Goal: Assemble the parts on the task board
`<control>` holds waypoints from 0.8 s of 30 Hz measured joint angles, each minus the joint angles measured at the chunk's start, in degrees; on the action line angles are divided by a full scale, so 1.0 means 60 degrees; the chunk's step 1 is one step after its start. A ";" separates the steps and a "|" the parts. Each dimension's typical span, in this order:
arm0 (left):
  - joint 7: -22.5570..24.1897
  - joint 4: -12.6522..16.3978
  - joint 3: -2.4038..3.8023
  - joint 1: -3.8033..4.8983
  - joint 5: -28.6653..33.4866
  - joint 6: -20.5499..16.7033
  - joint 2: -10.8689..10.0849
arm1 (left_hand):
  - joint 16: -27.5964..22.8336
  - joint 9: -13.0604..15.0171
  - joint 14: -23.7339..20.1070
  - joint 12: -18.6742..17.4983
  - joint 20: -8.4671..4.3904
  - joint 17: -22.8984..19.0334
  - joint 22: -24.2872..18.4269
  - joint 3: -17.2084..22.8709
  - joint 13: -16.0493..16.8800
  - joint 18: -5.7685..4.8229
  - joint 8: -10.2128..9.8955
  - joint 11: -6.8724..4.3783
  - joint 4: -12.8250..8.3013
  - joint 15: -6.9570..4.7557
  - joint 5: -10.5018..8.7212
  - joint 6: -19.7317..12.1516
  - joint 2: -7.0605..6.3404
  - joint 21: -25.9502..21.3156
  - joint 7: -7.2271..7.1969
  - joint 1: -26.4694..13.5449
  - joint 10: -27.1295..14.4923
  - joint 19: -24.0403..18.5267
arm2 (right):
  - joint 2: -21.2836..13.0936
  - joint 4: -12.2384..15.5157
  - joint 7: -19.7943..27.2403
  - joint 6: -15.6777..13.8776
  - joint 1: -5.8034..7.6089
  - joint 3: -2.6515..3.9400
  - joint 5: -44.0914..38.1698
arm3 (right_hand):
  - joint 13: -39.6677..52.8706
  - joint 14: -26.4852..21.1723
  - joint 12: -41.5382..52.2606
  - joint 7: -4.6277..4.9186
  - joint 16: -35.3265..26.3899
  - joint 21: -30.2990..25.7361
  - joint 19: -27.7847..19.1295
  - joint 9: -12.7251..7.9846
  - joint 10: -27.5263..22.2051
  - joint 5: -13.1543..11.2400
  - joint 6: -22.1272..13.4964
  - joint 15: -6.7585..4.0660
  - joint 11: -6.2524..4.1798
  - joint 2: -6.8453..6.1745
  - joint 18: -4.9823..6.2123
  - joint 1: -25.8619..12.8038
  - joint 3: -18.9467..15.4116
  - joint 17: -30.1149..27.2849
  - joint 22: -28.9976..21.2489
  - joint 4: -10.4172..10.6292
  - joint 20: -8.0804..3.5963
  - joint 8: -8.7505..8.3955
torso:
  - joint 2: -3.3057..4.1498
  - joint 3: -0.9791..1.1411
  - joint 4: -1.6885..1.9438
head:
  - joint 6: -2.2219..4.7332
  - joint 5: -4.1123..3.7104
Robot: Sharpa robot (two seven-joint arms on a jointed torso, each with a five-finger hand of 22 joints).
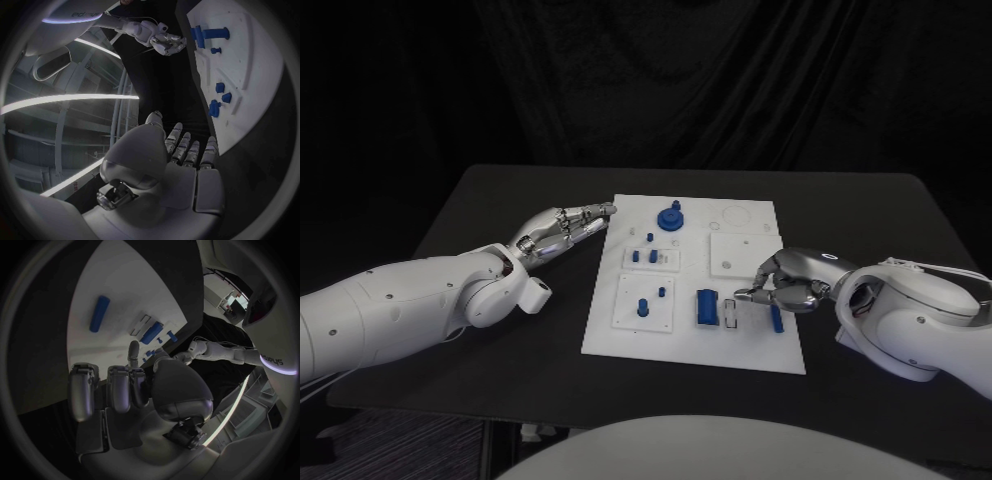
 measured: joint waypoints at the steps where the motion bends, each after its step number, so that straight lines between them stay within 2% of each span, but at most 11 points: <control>1: 0.0000 0.0006 0.0000 0.0000 0.0000 -0.0003 0.0000 | 0.0000 0.0002 0.0000 0.0000 0.0000 0.0000 0.0000 0.0000 0.0000 0.0000 0.0000 0.0000 0.0000 0.0000 0.0026 0.0000 0.0026 0.0000 0.0000 0.0050 0.0000 0.0000 | -0.0095 0.0019 -0.0056 0.0004 0.0046 0.0002 -0.0005 | 0.0000 0.0028 0.0000 0.0017 0.0000 0.0000 0.0000 -0.0153 0.0000 0.0110 0.0081 0.0028 0.0000 0.0022 -0.0001 -0.0069 0.0000 0.0000 0.0000 0.0000 0.0000 -0.0145 | -0.0003 -0.0002 -0.0001 | 0.0000 -0.0004; 5: 0.0000 0.0035 0.0000 0.0000 0.0000 -0.0011 -0.0001 | 0.0000 0.0009 0.0000 0.0000 0.0000 0.0000 0.0000 0.0000 0.0000 0.0000 0.0000 0.0000 0.0000 0.0000 0.0026 0.0000 0.0027 0.0000 0.0000 0.0050 0.0000 0.0000 | -0.0418 0.0036 -0.0378 0.0087 0.0129 -0.0011 -0.0120 | -0.0001 -0.0005 0.0000 0.0088 0.0000 -0.0041 0.0001 -0.0623 0.0001 0.0782 0.0168 0.0058 0.0070 0.0017 -0.0001 -0.0062 0.0005 0.0000 0.0000 -0.0005 0.0068 -0.0628 | -0.0009 -0.0016 0.0009 | 0.0000 -0.0017; 8: 0.0000 0.0050 0.0000 -0.0001 0.0000 -0.0016 -0.0011 | 0.0000 0.0009 0.0000 0.0000 0.0000 0.0000 -0.0001 0.0000 0.0000 0.0000 0.0000 0.0000 0.0000 0.0000 0.0026 0.0000 0.0027 0.0000 0.0000 0.0051 0.0000 0.0000 | -0.0610 0.0039 -0.0687 0.0201 0.0129 -0.0014 -0.0388 | -0.0001 0.0028 0.0000 0.0115 -0.0040 -0.0126 0.0001 -0.0871 0.0001 0.1266 0.0239 0.0091 0.0070 -0.0230 -0.0001 0.0192 0.0122 0.0000 -0.0001 -0.0122 0.0068 -0.0878 | 0.0001 -0.0013 0.0013 | 0.0000 0.0028; 15: 0.0001 0.0040 0.0000 -0.0004 0.0000 -0.0022 -0.0041 | 0.0000 0.0009 0.0000 0.0000 0.0000 0.0000 -0.0001 0.0000 0.0000 0.0000 0.0000 0.0000 0.0000 0.0000 0.0026 0.0000 0.0027 0.0000 0.0000 0.0050 0.0000 0.0000 | -0.0896 0.0190 -0.1325 0.0351 -0.0148 -0.0034 -0.1397 | -0.0001 0.0028 0.0000 0.0089 -0.0065 -0.0127 0.0001 -0.1074 0.0001 0.2075 0.0443 0.0091 0.0070 -0.0432 -0.0001 0.0545 0.0257 0.0000 -0.0002 -0.0143 0.0068 -0.1029 | 0.0020 0.0005 0.0007 | 0.0000 0.0064; 16: 0.0001 0.0034 0.0000 -0.0004 0.0000 -0.0022 -0.0043 | 0.0000 0.0008 0.0000 0.0000 0.0000 -0.0001 -0.0001 0.0000 0.0000 0.0001 0.0000 0.0000 0.0000 0.0000 0.0056 0.0000 0.0027 0.0000 0.0000 0.0050 0.0000 0.0000 | -0.0897 0.0190 -0.1390 0.0365 -0.0162 -0.0034 -0.1502 | -0.0001 0.0028 0.0000 0.0107 -0.0065 -0.0127 0.0001 -0.1074 0.0001 0.2075 0.0461 0.0091 0.0070 -0.0432 -0.0001 0.0545 0.0281 0.0000 -0.0001 -0.0119 0.0068 -0.1029 | 0.0021 0.0007 0.0003 | 0.0000 0.0068; 18: 0.0001 0.0026 0.0000 -0.0004 0.0000 -0.0022 -0.0043 | 0.0000 0.0008 0.0000 0.0000 0.0000 -0.0001 -0.0002 0.0000 0.0000 0.0001 0.0000 0.0000 0.0000 0.0000 0.0065 0.0000 0.0027 0.0000 0.0000 0.0050 0.0000 0.0000 | -0.0884 0.0167 -0.1526 0.0399 -0.0181 -0.0033 -0.1718 | -0.0001 0.0028 0.0000 0.0071 -0.0065 -0.0127 0.0001 -0.1074 0.0001 0.1681 0.0591 0.0091 0.0070 -0.0408 -0.0001 0.0501 0.0276 0.0000 -0.0002 -0.0038 0.0068 -0.1029 | 0.0020 0.0006 -0.0008 | 0.0000 0.0070; 20: 0.0001 0.0017 0.0000 -0.0004 0.0000 -0.0021 -0.0038 | 0.0000 0.0008 0.0000 0.0000 0.0000 -0.0001 -0.0002 0.0000 0.0000 0.0000 0.0000 0.0000 0.0000 -0.0001 0.0065 0.0000 0.0027 0.0000 0.0000 0.0050 0.0000 0.0000 | -0.0858 0.0123 -0.1628 0.0432 -0.0196 -0.0030 -0.1861 | -0.0001 0.0028 0.0000 0.0069 -0.0065 -0.0127 0.0001 -0.1074 0.0001 0.1467 0.0593 0.0091 0.0070 -0.0420 -0.0001 0.0419 0.0251 0.0000 -0.0002 -0.0013 0.0068 -0.1029 | 0.0015 0.0005 -0.0009 | 0.0000 0.0040; 24: 0.0001 -0.0005 0.0000 -0.0005 0.0000 -0.0018 -0.0026 | 0.0000 0.0008 0.0000 0.0000 0.0000 -0.0001 -0.0002 0.0000 0.0000 0.0001 0.0000 0.0000 0.0000 -0.0001 0.0065 0.0000 0.0027 0.0000 0.0000 0.0050 0.0000 0.0000 | -0.0780 0.0042 -0.1806 0.0517 -0.0242 -0.0026 -0.2068 | -0.0001 0.0028 0.0000 0.0069 -0.0065 -0.0127 0.0001 -0.1071 0.0001 0.1403 0.0593 0.0091 0.0069 -0.0421 -0.0001 0.0325 0.0251 0.0000 -0.0002 -0.0013 0.0068 -0.1029 | 0.0008 0.0001 -0.0009 | 0.0000 0.0016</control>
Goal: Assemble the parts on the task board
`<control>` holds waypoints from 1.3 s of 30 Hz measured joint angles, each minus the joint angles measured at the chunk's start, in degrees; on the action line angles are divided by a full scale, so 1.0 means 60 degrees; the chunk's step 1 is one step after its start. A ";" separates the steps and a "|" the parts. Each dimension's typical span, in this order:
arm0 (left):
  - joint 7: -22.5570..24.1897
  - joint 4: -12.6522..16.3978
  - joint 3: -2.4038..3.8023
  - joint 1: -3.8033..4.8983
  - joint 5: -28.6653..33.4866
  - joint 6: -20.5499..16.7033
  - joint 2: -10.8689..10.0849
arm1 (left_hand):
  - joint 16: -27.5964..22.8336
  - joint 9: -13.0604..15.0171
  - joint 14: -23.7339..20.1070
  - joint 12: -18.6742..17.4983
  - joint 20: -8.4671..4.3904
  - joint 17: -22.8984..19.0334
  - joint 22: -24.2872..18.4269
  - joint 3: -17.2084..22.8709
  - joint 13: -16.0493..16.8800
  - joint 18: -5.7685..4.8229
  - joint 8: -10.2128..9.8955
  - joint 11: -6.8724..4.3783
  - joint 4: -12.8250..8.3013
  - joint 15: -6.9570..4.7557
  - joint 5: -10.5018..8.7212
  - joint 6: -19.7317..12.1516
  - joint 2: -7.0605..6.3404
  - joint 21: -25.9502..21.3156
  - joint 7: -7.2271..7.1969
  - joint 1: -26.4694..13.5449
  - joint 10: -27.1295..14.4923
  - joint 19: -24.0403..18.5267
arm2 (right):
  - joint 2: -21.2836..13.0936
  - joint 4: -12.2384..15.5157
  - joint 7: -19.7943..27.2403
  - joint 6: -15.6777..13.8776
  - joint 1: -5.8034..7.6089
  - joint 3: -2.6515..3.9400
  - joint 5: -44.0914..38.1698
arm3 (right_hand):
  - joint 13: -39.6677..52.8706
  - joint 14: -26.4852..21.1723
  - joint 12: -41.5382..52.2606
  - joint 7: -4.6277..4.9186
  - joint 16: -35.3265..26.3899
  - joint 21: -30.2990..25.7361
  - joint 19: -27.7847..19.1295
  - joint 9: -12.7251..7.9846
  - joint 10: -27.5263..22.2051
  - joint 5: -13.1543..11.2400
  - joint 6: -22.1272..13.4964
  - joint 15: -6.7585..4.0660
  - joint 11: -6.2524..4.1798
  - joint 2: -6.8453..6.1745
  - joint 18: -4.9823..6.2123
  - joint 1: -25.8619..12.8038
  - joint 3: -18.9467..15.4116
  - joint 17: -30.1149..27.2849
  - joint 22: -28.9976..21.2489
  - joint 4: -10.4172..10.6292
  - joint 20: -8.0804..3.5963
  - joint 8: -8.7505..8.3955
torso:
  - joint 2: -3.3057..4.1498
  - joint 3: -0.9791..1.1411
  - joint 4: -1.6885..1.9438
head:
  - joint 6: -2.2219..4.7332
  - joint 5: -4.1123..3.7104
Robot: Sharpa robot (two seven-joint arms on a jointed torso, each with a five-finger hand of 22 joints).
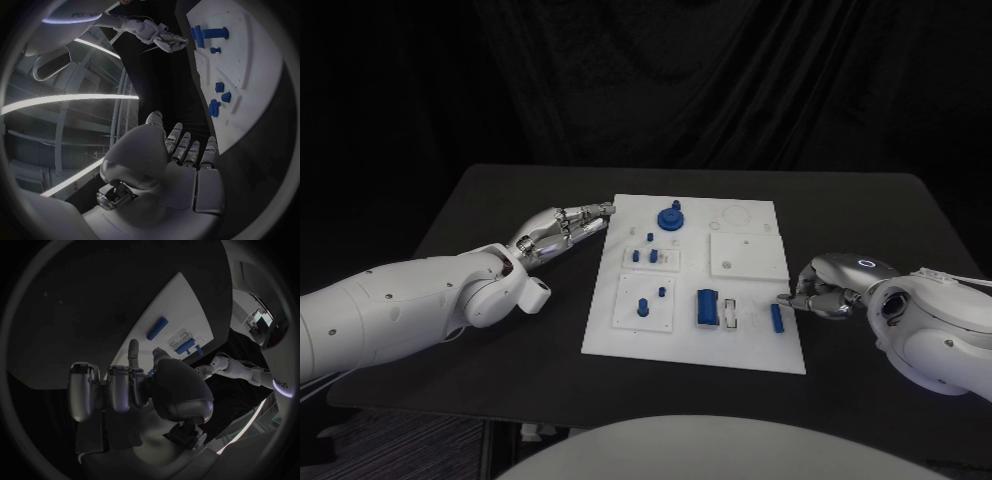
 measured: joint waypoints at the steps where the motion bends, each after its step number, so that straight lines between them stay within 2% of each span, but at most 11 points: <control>1: 0.0000 -0.0003 0.0000 0.0000 0.0000 0.0001 0.0001 | 0.0000 0.0000 0.0000 0.0000 0.0000 0.0000 0.0000 0.0000 0.0000 0.0000 0.0000 0.0000 0.0000 0.0000 0.0000 0.0000 0.0000 0.0000 0.0000 0.0000 0.0000 0.0000 | 0.0021 -0.0016 -0.0033 0.0018 -0.0019 0.0001 -0.0038 | 0.0000 0.0000 0.0000 0.0000 0.0000 0.0000 0.0000 0.0004 0.0000 0.0000 0.0000 0.0000 0.0000 0.0000 0.0000 0.0000 0.0000 0.0000 0.0000 0.0000 0.0000 0.0000 | 0.0000 0.0000 0.0000 | 0.0000 -0.0001; 15: 0.0000 -0.0013 0.0000 -0.0016 0.0000 0.0014 0.0009 | 0.0000 -0.0001 0.0000 0.0000 0.0000 -0.0001 -0.0010 0.0000 0.0000 0.0000 0.0000 0.0000 0.0000 0.0000 0.0000 0.0000 0.0000 0.0000 0.0000 0.0000 0.0000 0.0000 | 0.0447 -0.0176 -0.0206 0.0189 -0.0412 -0.0002 -0.0295 | -0.0001 0.0000 0.0000 -0.0069 0.0000 0.0000 0.0000 0.0101 0.0000 0.0150 0.0137 0.0000 0.0000 0.0041 0.0000 0.0041 0.0108 0.0000 -0.0001 -0.0054 -0.0001 0.0074 | -0.0004 -0.0001 0.0005 | 0.0000 -0.0026; 25: 0.0000 -0.0011 0.0000 -0.0021 -0.0001 0.0028 0.0005 | 0.0000 -0.0001 0.0000 0.0000 0.0000 -0.0001 -0.0010 0.0000 0.0000 -0.0001 0.0000 0.0000 0.0000 0.0000 -0.0001 0.0000 0.0000 0.0000 0.0000 0.0000 0.0000 0.0000 | 0.0673 -0.0240 -0.0206 0.0203 -0.0521 0.0009 -0.0349 | 0.0007 0.0000 0.0000 -0.0101 0.0000 0.0000 0.0000 0.0184 0.0000 0.0280 0.0172 0.0000 -0.0001 0.0015 0.0000 0.0147 0.0177 0.0000 -0.0002 -0.0123 -0.0001 0.0145 | -0.0003 -0.0010 0.0005 | 0.0000 -0.0068; 29: 0.0000 -0.0012 0.0000 -0.0023 -0.0001 0.0040 0.0010 | 0.0000 -0.0002 0.0000 0.0000 0.0000 -0.0001 -0.0010 0.0000 0.0000 0.0000 0.0000 0.0000 0.0000 0.0000 -0.0001 0.0000 0.0000 0.0000 0.0000 0.0000 0.0000 0.0000 | 0.0745 -0.0313 -0.0206 0.0210 -0.0581 0.0043 -0.0377 | 0.0007 0.0000 0.0000 -0.0087 0.0000 0.0000 0.0000 0.0261 0.0000 0.0768 0.0194 0.0000 -0.0001 -0.0041 0.0001 0.0392 0.0351 0.0000 -0.0002 -0.0220 -0.0001 0.0220 | -0.0003 -0.0014 0.0002 | 0.0000 -0.0074; 32: 0.0000 -0.0012 0.0000 -0.0024 -0.0001 0.0052 0.0010 | 0.0000 -0.0002 0.0000 0.0000 0.0000 -0.0001 -0.0010 0.0000 0.0000 -0.0001 0.0000 0.0000 0.0000 0.0000 -0.0001 0.0000 0.0000 0.0000 0.0000 0.0000 0.0000 0.0000 | 0.0789 -0.0343 -0.0206 0.0210 -0.0646 0.0079 -0.0415 | 0.0006 0.0000 0.0000 -0.0102 0.0000 0.0000 0.0000 0.0342 0.0000 0.1540 0.0207 0.0000 -0.0001 -0.0137 0.0000 0.0630 0.0562 0.0000 -0.0002 -0.0377 -0.0001 0.0220 | -0.0005 -0.0015 0.0001 | 0.0000 -0.0073; 33: 0.0001 -0.0012 0.0000 -0.0024 -0.0001 0.0054 0.0010 | 0.0000 -0.0002 0.0000 0.0000 0.0000 -0.0001 -0.0010 0.0000 0.0000 0.0000 0.0000 0.0000 0.0000 0.0000 -0.0001 0.0000 0.0000 0.0000 0.0000 0.0000 0.0000 0.0000 | 0.0806 -0.0362 -0.0206 0.0209 -0.0664 0.0082 -0.0425 | 0.0006 0.0000 0.0000 -0.0106 0.0000 0.0000 0.0000 0.0999 0.0000 0.1791 0.0163 0.0000 -0.0001 -0.0142 0.0000 0.0735 0.0655 0.0000 -0.0002 -0.0413 -0.0001 0.0147 | -0.0005 -0.0015 0.0002 | 0.0000 -0.0073; 34: 0.0001 -0.0013 0.0000 -0.0024 -0.0001 0.0055 0.0010 | 0.0000 -0.0002 0.0000 0.0000 0.0000 -0.0001 -0.0010 0.0000 0.0000 0.0000 0.0000 0.0000 0.0000 0.0000 -0.0001 0.0000 0.0000 0.0000 0.0000 0.0000 0.0000 0.0000 | 0.0828 -0.0387 -0.0205 0.0207 -0.0688 0.0083 -0.0433 | 0.0006 -0.0007 0.0000 -0.0114 0.0000 0.0000 0.0000 0.1896 0.0000 0.2241 0.0081 -0.0007 -0.0001 -0.0156 -0.0001 0.0881 0.0824 0.0000 -0.0002 -0.0504 -0.0001 0.0071 | -0.0005 -0.0014 0.0002 | 0.0000 -0.0073; 35: 0.0001 -0.0013 0.0000 -0.0024 -0.0001 0.0057 0.0010 | 0.0000 -0.0002 0.0000 0.0000 0.0000 -0.0001 -0.0010 0.0001 0.0000 -0.0001 0.0000 0.0000 -0.0002 0.0000 -0.0001 0.0000 -0.0010 0.0000 0.0000 0.0009 0.0000 0.0000 | 0.0856 -0.0396 -0.0197 0.0195 -0.0714 0.0087 -0.0442 | 0.0006 -0.0029 0.0000 -0.0103 0.0000 0.0000 0.0000 0.2348 0.0000 0.2670 0.0059 -0.0029 -0.0001 -0.0199 -0.0001 0.1018 0.0993 0.0000 -0.0002 -0.0610 -0.0001 0.0018 | -0.0005 -0.0013 0.0003 | 0.0000 -0.0064; 37: 0.0001 -0.0012 0.0000 -0.0025 -0.0001 0.0061 0.0008 | 0.0000 -0.0002 0.0000 0.0000 0.0000 -0.0001 -0.0010 0.0028 0.0000 -0.0001 0.0000 0.0000 -0.0028 0.0000 -0.0001 0.0000 -0.0038 0.0000 0.0000 0.0038 0.0000 0.0000 | 0.0895 -0.0398 -0.0183 0.0172 -0.0742 0.0102 -0.0457 | 0.0006 -0.0035 0.0000 -0.0082 -0.0021 -0.0044 0.0000 0.2518 0.0000 0.3127 0.0032 -0.0034 0.0000 -0.0310 0.0000 0.1204 0.1378 0.0000 -0.0002 -0.0841 -0.0001 -0.0029 | -0.0005 -0.0008 0.0005 | 0.0000 -0.0055; 38: 0.0001 -0.0012 0.0000 -0.0025 -0.0001 0.0064 0.0005 | 0.0000 -0.0002 0.0000 0.0000 0.0000 -0.0001 -0.0010 0.0028 0.0000 -0.0001 0.0000 0.0000 -0.0028 0.0000 -0.0001 0.0000 -0.0039 0.0000 0.0000 0.0038 0.0000 0.0000 | 0.0918 -0.0404 -0.0173 0.0146 -0.0757 0.0108 -0.0467 | 0.0005 -0.0035 0.0000 -0.0057 -0.0048 -0.0060 0.0000 0.2558 0.0000 0.3156 0.0006 -0.0034 0.0000 -0.0367 0.0000 0.1282 0.1609 0.0000 -0.0002 -0.0971 -0.0001 -0.0032 | -0.0005 -0.0006 0.0005 | 0.0000 -0.0049; 39: 0.0001 -0.0012 0.0000 -0.0025 -0.0001 0.0065 0.0003 | 0.0000 -0.0002 0.0000 0.0000 0.0000 -0.0001 -0.0010 0.0028 0.0000 -0.0001 0.0000 0.0000 -0.0028 0.0000 -0.0001 0.0000 -0.0039 0.0000 0.0000 0.0038 0.0000 0.0000 | 0.0932 -0.0411 -0.0166 0.0122 -0.0767 0.0112 -0.0476 | 0.0005 -0.0035 0.0000 -0.0056 -0.0048 -0.0060 0.0000 0.2558 -0.0001 0.3191 0.0005 -0.0034 0.0001 -0.0406 0.0000 0.1374 0.1698 0.0000 -0.0002 -0.0951 -0.0001 -0.0035 | -0.0005 -0.0004 0.0006 | 0.0000 -0.0046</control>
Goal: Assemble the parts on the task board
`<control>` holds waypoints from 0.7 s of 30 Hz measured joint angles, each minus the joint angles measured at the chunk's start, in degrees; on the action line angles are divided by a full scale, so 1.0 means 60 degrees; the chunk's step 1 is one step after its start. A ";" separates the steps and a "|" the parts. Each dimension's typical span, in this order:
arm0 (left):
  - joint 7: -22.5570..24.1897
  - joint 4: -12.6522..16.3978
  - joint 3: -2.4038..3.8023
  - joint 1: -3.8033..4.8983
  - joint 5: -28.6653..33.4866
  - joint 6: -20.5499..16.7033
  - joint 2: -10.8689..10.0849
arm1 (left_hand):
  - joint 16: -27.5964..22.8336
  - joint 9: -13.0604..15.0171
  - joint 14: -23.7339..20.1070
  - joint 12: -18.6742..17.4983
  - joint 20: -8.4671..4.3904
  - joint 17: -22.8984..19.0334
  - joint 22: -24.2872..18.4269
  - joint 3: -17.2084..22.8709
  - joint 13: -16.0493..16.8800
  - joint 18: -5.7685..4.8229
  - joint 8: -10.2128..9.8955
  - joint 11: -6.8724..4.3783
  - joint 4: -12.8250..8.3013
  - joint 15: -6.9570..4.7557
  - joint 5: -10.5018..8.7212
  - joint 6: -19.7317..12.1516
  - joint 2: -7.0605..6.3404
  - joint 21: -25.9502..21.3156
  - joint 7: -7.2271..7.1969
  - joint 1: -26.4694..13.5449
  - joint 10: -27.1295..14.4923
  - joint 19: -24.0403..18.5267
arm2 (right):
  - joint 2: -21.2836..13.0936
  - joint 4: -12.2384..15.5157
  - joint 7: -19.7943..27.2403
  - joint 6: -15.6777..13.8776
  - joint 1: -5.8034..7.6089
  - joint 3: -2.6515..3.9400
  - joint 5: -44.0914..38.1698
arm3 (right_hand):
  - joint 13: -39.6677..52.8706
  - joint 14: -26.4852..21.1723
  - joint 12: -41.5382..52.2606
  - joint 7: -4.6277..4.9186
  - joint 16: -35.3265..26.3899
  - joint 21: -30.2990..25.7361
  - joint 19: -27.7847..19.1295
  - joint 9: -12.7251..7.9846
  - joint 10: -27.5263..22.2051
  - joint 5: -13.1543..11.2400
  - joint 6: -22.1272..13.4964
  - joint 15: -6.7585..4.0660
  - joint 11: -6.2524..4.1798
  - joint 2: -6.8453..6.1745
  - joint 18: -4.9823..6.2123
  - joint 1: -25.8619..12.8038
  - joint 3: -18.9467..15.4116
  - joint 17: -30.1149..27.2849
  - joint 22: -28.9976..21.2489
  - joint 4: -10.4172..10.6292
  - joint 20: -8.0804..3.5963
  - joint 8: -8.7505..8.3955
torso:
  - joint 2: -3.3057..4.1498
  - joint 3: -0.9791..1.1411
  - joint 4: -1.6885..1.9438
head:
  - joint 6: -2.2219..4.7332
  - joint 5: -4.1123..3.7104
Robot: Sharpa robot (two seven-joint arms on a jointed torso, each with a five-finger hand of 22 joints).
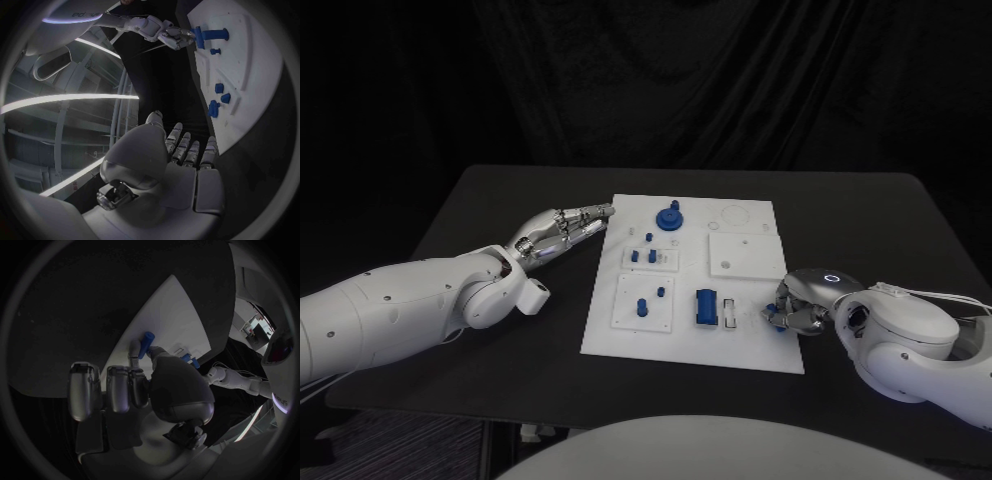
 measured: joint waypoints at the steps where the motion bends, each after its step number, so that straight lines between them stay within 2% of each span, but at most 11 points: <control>1: 0.0000 0.0000 0.0000 0.0000 0.0000 0.0001 -0.0002 | 0.0000 0.0000 0.0000 0.0000 0.0000 0.0000 0.0000 0.0000 0.0000 0.0000 0.0000 0.0000 0.0000 0.0000 0.0000 0.0000 0.0000 0.0000 0.0000 0.0000 0.0000 0.0000 | 0.0012 -0.0013 0.0008 -0.0027 -0.0011 0.0002 -0.0009 | 0.0000 0.0000 0.0000 0.0000 -0.0001 0.0000 0.0000 0.0265 0.0000 0.0019 0.0000 0.0000 0.0000 -0.0045 0.0000 0.0045 0.0093 0.0000 0.0000 0.0092 0.0000 -0.0013 | 0.0000 0.0001 0.0000 | 0.0000 0.0002; 2: 0.0000 0.0001 0.0000 0.0000 0.0000 0.0003 -0.0003 | 0.0000 0.0000 0.0000 0.0000 0.0000 0.0000 0.0000 0.0000 0.0000 0.0000 0.0000 0.0000 0.0000 0.0000 0.0000 0.0000 0.0000 0.0000 0.0000 0.0000 0.0000 0.0000 | 0.0021 -0.0025 0.0017 -0.0059 -0.0024 0.0002 -0.0015 | 0.0000 0.0000 0.0000 0.0000 -0.0001 0.0000 0.0000 0.0629 -0.0001 0.0027 0.0000 0.0001 0.0000 -0.0099 0.0000 0.0099 0.0188 0.0000 0.0000 0.0187 0.0000 -0.0114 | 0.0000 0.0002 0.0000 | 0.0000 0.0005; 5: 0.0000 0.0001 0.0000 -0.0001 0.0000 0.0009 -0.0005 | 0.0000 0.0000 0.0000 0.0000 0.0000 0.0000 0.0000 0.0000 0.0000 0.0000 0.0000 0.0000 0.0000 0.0000 0.0000 0.0000 0.0000 0.0000 0.0000 0.0000 0.0000 0.0000 | 0.0023 -0.0038 0.0043 -0.0174 -0.0052 -0.0003 -0.0029 | 0.0000 0.0000 0.0000 0.0011 -0.0002 0.0000 0.0000 0.0708 0.0000 -0.0095 0.0011 0.0001 0.0000 -0.0240 0.0000 0.0126 0.0534 0.0000 0.0000 0.0511 0.0000 -0.0131 | 0.0000 0.0005 0.0001 | 0.0000 0.0015; 6: 0.0000 0.0001 0.0000 -0.0002 0.0000 0.0011 -0.0006 | 0.0000 0.0000 0.0000 0.0000 0.0000 -0.0001 0.0000 0.0000 0.0000 0.0000 0.0000 0.0000 0.0000 0.0000 0.0000 0.0000 0.0000 0.0000 0.0000 0.0000 0.0000 0.0000 | 0.0021 -0.0045 0.0049 -0.0222 -0.0064 -0.0008 -0.0034 | -0.0001 0.0000 0.0000 0.0026 -0.0002 0.0000 0.0000 0.0893 -0.0001 -0.0119 0.0026 0.0001 0.0000 -0.0326 -0.0001 0.0057 0.0725 0.0000 0.0000 0.0542 0.0000 -0.0132 | 0.0000 0.0006 0.0001 | 0.0000 0.0018; 10: 0.0000 0.0001 0.0000 -0.0006 0.0000 0.0016 -0.0007 | 0.0000 0.0000 0.0000 0.0000 0.0000 -0.0001 0.0000 0.0000 0.0000 0.0000 0.0000 0.0000 0.0000 0.0000 0.0000 0.0035 0.0000 0.0000 0.0034 0.0000 0.0000 0.0000 | -0.0011 -0.0031 0.0071 -0.0394 -0.0094 -0.0022 -0.0036 | -0.0001 0.0000 0.0000 0.0063 -0.0003 0.0000 0.0000 0.0898 0.0000 -0.0144 0.0063 0.0002 0.0000 -0.0564 0.0000 -0.0182 0.1300 0.0000 0.0000 0.0303 0.0000 -0.0169 | 0.0000 0.0006 0.0001 | 0.0000 0.0036; 13: 0.0000 0.0000 0.0000 -0.0011 0.0000 0.0020 -0.0006 | 0.0000 -0.0001 0.0000 0.0000 0.0000 -0.0001 0.0000 0.0027 0.0000 0.0000 0.0000 0.0000 0.0028 0.0000 0.0000 0.0034 0.0000 0.0000 0.0034 0.0000 0.0000 0.0000 | -0.0080 0.0024 0.0095 -0.0548 -0.0111 -0.0035 0.0082 | -0.0002 -0.0001 0.0000 0.0069 -0.0003 -0.0037 0.0000 0.0894 -0.0001 -0.0160 0.0069 0.0003 0.0000 -0.0611 -0.0001 -0.0234 0.1400 0.0000 0.0000 0.0276 0.0000 -0.0313 | -0.0004 0.0006 0.0000 | 0.0000 0.0049; 15: 0.0000 -0.0001 0.0000 -0.0014 0.0000 0.0022 -0.0004 | 0.0000 -0.0001 0.0000 0.0000 0.0000 -0.0001 0.0000 0.0027 0.0000 0.0000 0.0000 0.0000 0.0028 0.0000 0.0000 0.0035 0.0000 0.0000 0.0034 0.0000 0.0000 0.0000 | -0.0137 0.0078 0.0118 -0.0642 -0.0121 -0.0043 0.0251 | -0.0001 -0.0001 0.0000 0.0070 -0.0003 -0.0037 0.0000 0.0700 -0.0001 -0.0160 0.0070 0.0004 0.0000 -0.0584 0.0000 -0.0260 0.1429 0.0000 0.0000 0.0303 0.0000 -0.0324 | -0.0006 0.0006 0.0000 | 0.0001 0.0049; 18: 0.0000 -0.0003 0.0000 -0.0018 0.0000 0.0024 0.0000 | 0.0000 -0.0001 0.0000 0.0000 0.0000 -0.0001 0.0000 0.0027 0.0000 0.0000 0.0000 0.0000 0.0028 0.0000 0.0000 0.0034 0.0000 0.0000 0.0035 0.0000 0.0000 0.0000 | -0.0238 0.0182 0.0167 -0.0811 -0.0117 -0.0049 0.0659 | -0.0002 -0.0003 0.0000 0.0073 -0.0003 -0.0037 0.0000 -0.0211 -0.0001 -0.0169 0.0073 0.0006 0.0001 -0.0586 0.0000 -0.0388 0.1719 0.0000 0.0000 0.0036 0.0000 -0.0279 | -0.0012 0.0005 0.0003 | 0.0001 0.0031; 19: 0.0000 -0.0003 0.0000 -0.0019 0.0000 0.0024 0.0000 | 0.0000 -0.0001 0.0000 0.0000 0.0000 0.0000 0.0000 0.0027 0.0000 0.0000 0.0000 0.0000 0.0028 0.0000 0.0000 0.0034 0.0000 0.0000 0.0035 0.0000 0.0000 0.0000 | -0.0271 0.0209 0.0191 -0.0871 -0.0098 -0.0050 0.0841 | -0.0002 -0.0013 0.0000 0.0077 -0.0027 -0.0037 0.0000 -0.0764 -0.0001 -0.0169 0.0076 0.0017 0.0001 -0.0586 -0.0001 -0.0388 0.1719 0.0000 -0.0001 0.0036 0.0000 -0.0277 | -0.0012 0.0004 0.0005 | 0.0001 0.0030; 20: 0.0000 -0.0004 0.0000 -0.0019 0.0000 0.0025 0.0001 | 0.0000 -0.0001 0.0000 0.0000 0.0000 0.0000 0.0000 0.0027 0.0000 0.0000 0.0000 0.0000 0.0028 0.0000 0.0000 0.0034 0.0000 0.0000 0.0034 0.0000 0.0000 0.0000 | -0.0305 0.0243 0.0216 -0.0930 -0.0060 -0.0057 0.1055 | -0.0002 -0.0014 0.0000 0.0077 -0.0042 -0.0037 0.0000 -0.1692 -0.0001 -0.0169 0.0077 0.0017 0.0001 -0.0585 -0.0001 -0.0388 0.1741 0.0000 -0.0001 0.0056 0.0000 -0.0276 | -0.0013 0.0002 0.0006 | 0.0001 0.0026; 21: 0.0000 -0.0005 0.0000 -0.0020 0.0000 0.0025 0.0003 | 0.0000 -0.0001 0.0000 0.0000 0.0000 -0.0001 0.0000 0.0027 0.0000 0.0000 0.0000 0.0000 0.0028 0.0000 0.0000 0.0035 0.0000 0.0000 0.0034 0.0000 0.0000 0.0000 | -0.0336 0.0275 0.0250 -0.1004 0.0008 -0.0064 0.1356 | -0.0002 -0.0014 0.0000 0.0079 -0.0042 -0.0037 0.0000 -0.2405 -0.0001 -0.0169 0.0077 0.0017 0.0001 -0.0585 -0.0001 -0.0389 0.1749 0.0000 0.0000 0.0058 0.0000 -0.0284 | -0.0013 0.0000 0.0009 | 0.0001 0.0024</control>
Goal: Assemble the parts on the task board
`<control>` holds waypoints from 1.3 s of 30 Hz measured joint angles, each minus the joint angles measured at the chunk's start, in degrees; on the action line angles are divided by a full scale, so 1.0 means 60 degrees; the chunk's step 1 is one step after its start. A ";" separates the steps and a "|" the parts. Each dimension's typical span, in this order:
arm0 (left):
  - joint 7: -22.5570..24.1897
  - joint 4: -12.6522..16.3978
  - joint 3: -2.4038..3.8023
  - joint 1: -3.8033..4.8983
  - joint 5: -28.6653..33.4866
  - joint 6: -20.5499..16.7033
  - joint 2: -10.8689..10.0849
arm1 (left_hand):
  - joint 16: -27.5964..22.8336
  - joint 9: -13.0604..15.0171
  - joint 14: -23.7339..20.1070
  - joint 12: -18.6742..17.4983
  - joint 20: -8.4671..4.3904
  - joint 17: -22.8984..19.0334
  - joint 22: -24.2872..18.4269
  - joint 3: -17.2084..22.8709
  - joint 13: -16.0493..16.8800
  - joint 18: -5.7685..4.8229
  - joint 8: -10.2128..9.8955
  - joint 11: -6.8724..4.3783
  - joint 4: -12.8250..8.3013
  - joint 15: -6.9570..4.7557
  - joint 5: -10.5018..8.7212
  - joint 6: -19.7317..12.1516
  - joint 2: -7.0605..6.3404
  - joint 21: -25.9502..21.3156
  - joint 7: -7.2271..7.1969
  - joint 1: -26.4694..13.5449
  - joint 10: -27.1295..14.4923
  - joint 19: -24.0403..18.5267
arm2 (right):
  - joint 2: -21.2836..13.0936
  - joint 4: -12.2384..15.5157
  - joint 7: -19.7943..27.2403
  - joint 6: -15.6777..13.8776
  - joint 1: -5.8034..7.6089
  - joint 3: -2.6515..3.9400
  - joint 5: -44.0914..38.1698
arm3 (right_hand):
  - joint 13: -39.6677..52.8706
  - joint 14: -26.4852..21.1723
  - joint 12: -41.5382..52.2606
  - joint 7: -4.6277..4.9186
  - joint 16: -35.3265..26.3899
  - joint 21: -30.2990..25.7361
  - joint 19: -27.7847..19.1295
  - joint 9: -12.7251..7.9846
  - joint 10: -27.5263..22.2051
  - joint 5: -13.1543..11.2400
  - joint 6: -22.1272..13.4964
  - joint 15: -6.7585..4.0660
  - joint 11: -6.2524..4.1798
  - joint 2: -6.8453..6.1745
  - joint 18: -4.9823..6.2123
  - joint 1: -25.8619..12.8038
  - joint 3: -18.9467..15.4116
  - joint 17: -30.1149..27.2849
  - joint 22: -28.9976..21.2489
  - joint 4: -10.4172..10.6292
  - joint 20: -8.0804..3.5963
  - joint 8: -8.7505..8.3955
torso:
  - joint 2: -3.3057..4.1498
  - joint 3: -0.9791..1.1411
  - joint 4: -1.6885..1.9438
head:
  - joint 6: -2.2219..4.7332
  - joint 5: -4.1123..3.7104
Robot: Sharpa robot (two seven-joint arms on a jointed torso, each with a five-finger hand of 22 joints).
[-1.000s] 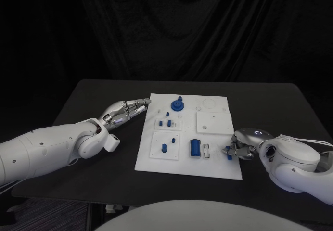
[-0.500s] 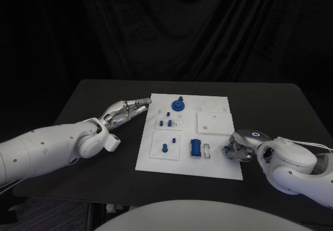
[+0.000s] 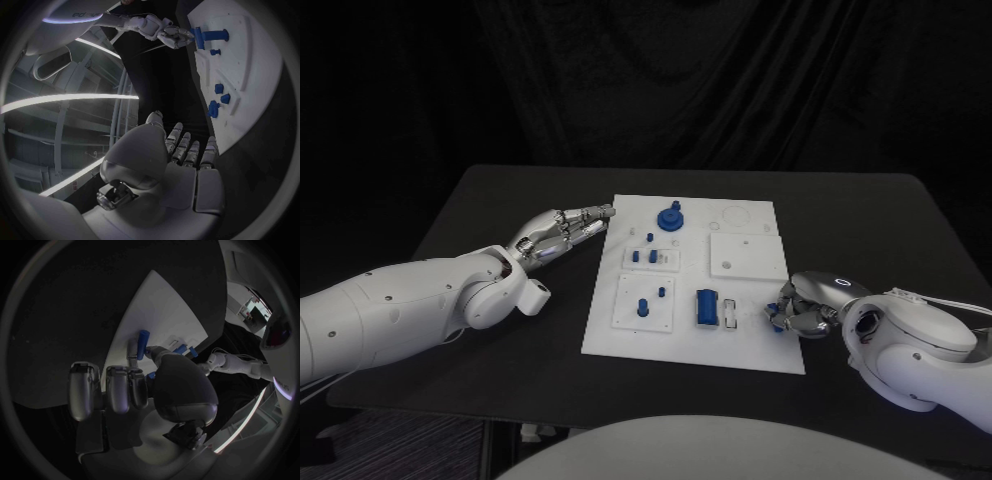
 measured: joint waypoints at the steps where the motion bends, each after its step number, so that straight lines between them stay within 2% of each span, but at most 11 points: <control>1: 0.0000 -0.0001 0.0000 0.0000 0.0000 0.0000 0.0001 | 0.0000 0.0000 0.0000 0.0000 0.0000 0.0000 0.0000 0.0000 0.0000 0.0000 0.0000 0.0000 0.0000 0.0000 0.0000 0.0000 0.0000 0.0000 0.0000 0.0000 0.0000 0.0000 | -0.0019 0.0017 0.0026 -0.0047 0.0059 -0.0009 0.0261 | 0.0000 0.0000 0.0000 0.0005 0.0000 0.0000 0.0000 -0.0223 -0.0001 0.0000 -0.0005 0.0000 0.0000 0.0017 0.0000 -0.0038 0.0121 0.0000 0.0000 -0.0120 0.0000 -0.0023 | -0.0001 -0.0003 0.0003 | 0.0000 -0.0002; 6: 0.0000 -0.0012 0.0000 -0.0008 0.0000 0.0002 0.0015 | 0.0000 0.0000 0.0000 0.0000 0.0000 0.0000 0.0000 0.0000 0.0000 0.0000 0.0000 0.0000 0.0000 0.0000 0.0000 0.0034 0.0035 0.0000 0.0034 0.0035 0.0000 0.0000 | -0.0074 0.0098 0.0201 -0.0311 0.0410 -0.0018 0.1964 | -0.0001 -0.0001 0.0000 -0.0024 0.0000 0.0000 0.0000 -0.0245 -0.0001 -0.0001 0.0062 0.0001 0.0001 0.0013 0.0000 -0.0159 0.0180 0.0000 0.0000 -0.0124 0.0000 0.0032 | -0.0001 -0.0014 0.0005 | -0.0001 -0.0024; 7: 0.0001 -0.0014 0.0000 -0.0008 0.0000 0.0002 0.0022 | 0.0000 -0.0001 0.0000 0.0000 0.0000 0.0000 0.0000 0.0000 0.0000 0.0000 0.0000 0.0000 0.0000 0.0000 0.0000 0.0034 0.0035 0.0000 0.0034 0.0035 0.0000 0.0000 | -0.0074 0.0112 0.0245 -0.0375 0.0459 -0.0015 0.2283 | -0.0001 -0.0001 0.0000 -0.0012 0.0000 0.0000 0.0000 -0.0238 -0.0001 -0.0001 0.0080 0.0001 0.0001 0.0013 0.0000 -0.0185 0.0285 0.0000 0.0000 -0.0228 0.0000 0.0033 | -0.0001 -0.0016 0.0005 | -0.0001 -0.0026; 13: 0.0001 -0.0017 0.0000 -0.0009 -0.0001 0.0005 0.0046 | 0.0000 -0.0001 0.0000 0.0000 0.0000 0.0000 0.0000 0.0000 0.0000 0.0000 0.0000 0.0000 0.0000 0.0000 0.0000 0.0034 0.0035 0.0000 0.0034 0.0035 0.0000 0.0000 | 0.0093 0.0103 0.0534 -0.0740 0.0578 -0.0016 0.3875 | -0.0001 -0.0001 0.0000 -0.0011 0.0000 0.0000 0.0000 -0.0226 -0.0001 -0.0036 0.0081 0.0002 0.0001 -0.0024 0.0000 -0.0249 0.0374 0.0000 0.0000 -0.0268 0.0000 0.0070 | 0.0006 -0.0014 0.0004 | -0.0001 0.0013; 22: 0.0001 -0.0032 0.0000 -0.0009 -0.0001 0.0006 0.0053 | 0.0000 -0.0001 0.0000 0.0000 0.0000 0.0000 0.0000 -0.0001 0.0000 0.0000 0.0000 0.0000 0.0000 0.0000 0.0000 0.0034 0.0035 0.0000 0.0034 0.0035 0.0000 0.0000 | 0.0571 -0.0187 0.0838 -0.0922 0.0571 -0.0031 0.4748 | -0.0002 -0.0001 0.0000 -0.0008 0.0000 -0.0047 0.0000 -0.0218 -0.0001 -0.0109 0.0080 0.0002 0.0001 0.0018 0.0000 -0.0433 0.0529 0.0000 -0.0001 -0.0345 0.0000 0.0070 | 0.0019 -0.0005 -0.0003 | -0.0001 0.0016; 29: 0.0001 -0.0042 0.0000 -0.0010 -0.0001 0.0009 0.0087 | 0.0000 -0.0001 0.0000 0.0000 0.0000 0.0000 -0.0019 0.0000 0.0000 0.0001 0.0000 0.0000 0.0000 0.0000 0.0000 0.0033 0.0035 0.0000 0.0034 0.0035 0.0000 0.0000 | 0.0869 -0.0390 0.0953 -0.0929 0.0427 -0.0038 0.4737 | -0.0002 -0.0001 0.0000 -0.0003 0.0000 -0.0047 0.0000 -0.0219 -0.0001 -0.0227 0.0077 0.0002 0.0001 0.0006 -0.0001 -0.0534 0.0564 0.0000 -0.0001 -0.0381 0.0000 0.0070 | 0.0021 0.0002 -0.0008 | -0.0001 0.0011; 30: 0.0001 -0.0044 0.0000 -0.0010 -0.0001 0.0009 0.0087 | 0.0000 -0.0001 0.0000 0.0000 0.0000 0.0000 -0.0019 -0.0001 0.0000 0.0000 0.0000 0.0000 0.0000 0.0000 0.0000 0.0034 0.0035 0.0000 0.0034 0.0035 0.0000 0.0000 | 0.0900 -0.0416 0.0961 -0.0927 0.0415 -0.0038 0.4726 | -0.0002 -0.0001 0.0000 -0.0002 0.0000 -0.0047 0.0000 -0.0218 -0.0001 -0.0259 0.0076 0.0002 0.0001 0.0000 0.0000 -0.0549 0.0692 0.0000 -0.0001 -0.0508 0.0000 0.0070 | 0.0020 0.0003 -0.0008 | -0.0001 0.0011; 39: 0.0001 -0.0049 0.0000 -0.0010 -0.0001 0.0013 0.0088 | 0.0000 -0.0001 0.0000 0.0000 0.0000 0.0000 -0.0019 -0.0001 0.0000 0.0000 0.0000 0.0000 0.0000 0.0000 0.0000 0.0000 0.0035 0.0000 0.0067 0.0035 0.0000 0.0000 | 0.1091 -0.0577 0.0979 -0.0791 0.0317 -0.0036 0.4564 | -0.0003 -0.0001 0.0000 0.0002 0.0000 -0.0047 0.0000 -0.0208 -0.0001 -0.0400 0.0077 0.0003 0.0001 0.0047 0.0000 -0.0596 0.0692 0.0000 -0.0001 -0.0509 0.0000 0.0070 | 0.0016 0.0001 -0.0009 | -0.0001 0.0002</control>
